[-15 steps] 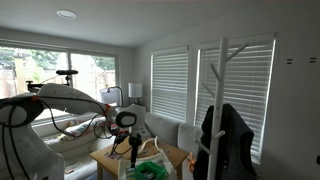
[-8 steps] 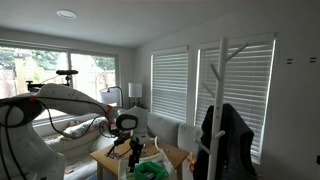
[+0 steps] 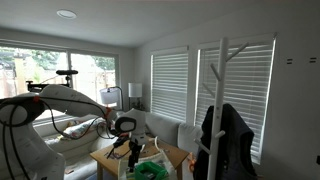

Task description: Remove the spoon from the green chest box

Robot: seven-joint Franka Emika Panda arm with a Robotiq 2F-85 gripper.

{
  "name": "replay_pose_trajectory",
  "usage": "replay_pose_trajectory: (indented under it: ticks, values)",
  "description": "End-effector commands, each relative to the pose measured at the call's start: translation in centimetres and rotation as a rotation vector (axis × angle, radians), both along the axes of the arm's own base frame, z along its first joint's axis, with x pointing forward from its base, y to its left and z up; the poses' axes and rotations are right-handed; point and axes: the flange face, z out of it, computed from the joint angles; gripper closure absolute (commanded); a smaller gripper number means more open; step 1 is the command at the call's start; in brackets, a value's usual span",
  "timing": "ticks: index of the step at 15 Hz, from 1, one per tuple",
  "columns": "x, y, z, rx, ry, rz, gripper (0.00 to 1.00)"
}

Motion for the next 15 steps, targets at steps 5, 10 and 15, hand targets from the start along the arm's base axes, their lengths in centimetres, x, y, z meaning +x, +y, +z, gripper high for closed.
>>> replay_pose_trajectory:
  ticks: [5,10,15]
  values:
    - [0.1,0.8,-0.8,0.022,0.017,-0.012,0.0]
    - [0.5,0.7,-1.4,0.04,0.023,-0.035,0.37]
    - [0.5,0.4,-1.4,0.043,0.023,-0.055,0.73]
